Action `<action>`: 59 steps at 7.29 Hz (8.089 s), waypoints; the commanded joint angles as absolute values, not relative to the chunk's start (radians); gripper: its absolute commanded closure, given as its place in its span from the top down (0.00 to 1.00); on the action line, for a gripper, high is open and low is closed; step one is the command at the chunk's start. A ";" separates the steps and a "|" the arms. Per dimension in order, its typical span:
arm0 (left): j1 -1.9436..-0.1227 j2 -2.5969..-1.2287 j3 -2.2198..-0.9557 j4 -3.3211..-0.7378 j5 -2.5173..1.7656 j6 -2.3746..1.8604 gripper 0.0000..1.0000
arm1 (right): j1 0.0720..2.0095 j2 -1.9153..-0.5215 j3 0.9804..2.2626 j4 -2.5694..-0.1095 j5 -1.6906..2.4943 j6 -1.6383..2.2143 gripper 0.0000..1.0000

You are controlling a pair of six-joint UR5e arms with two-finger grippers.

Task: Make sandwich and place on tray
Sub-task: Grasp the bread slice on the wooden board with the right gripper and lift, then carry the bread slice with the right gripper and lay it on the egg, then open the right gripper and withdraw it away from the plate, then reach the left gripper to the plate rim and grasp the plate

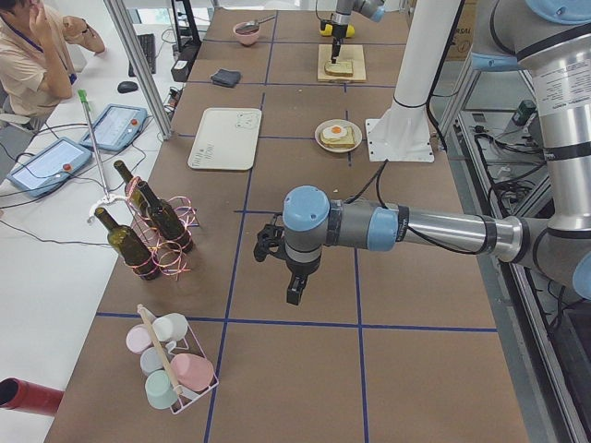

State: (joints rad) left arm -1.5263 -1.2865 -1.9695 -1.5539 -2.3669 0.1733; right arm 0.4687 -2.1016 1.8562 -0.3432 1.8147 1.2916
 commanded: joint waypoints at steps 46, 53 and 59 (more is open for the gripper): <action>-0.238 -1.805 -2.025 -2.059 -1.654 -1.420 0.97 | 1.555 -1.987 1.870 -1.391 2.241 -0.114 1.00; -0.187 -1.908 -1.853 -2.056 -1.583 -1.480 0.36 | 1.588 -1.987 1.853 -1.390 2.234 -0.115 1.00; -0.202 -1.931 -1.923 -2.056 -1.594 -1.476 0.00 | 1.589 -1.985 1.850 -1.390 2.232 -0.114 1.00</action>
State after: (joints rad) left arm -0.1919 -1.9182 -1.8966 -2.0568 -1.5909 -1.4786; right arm 1.5887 -1.9851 1.8506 -1.3904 2.2319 -0.1137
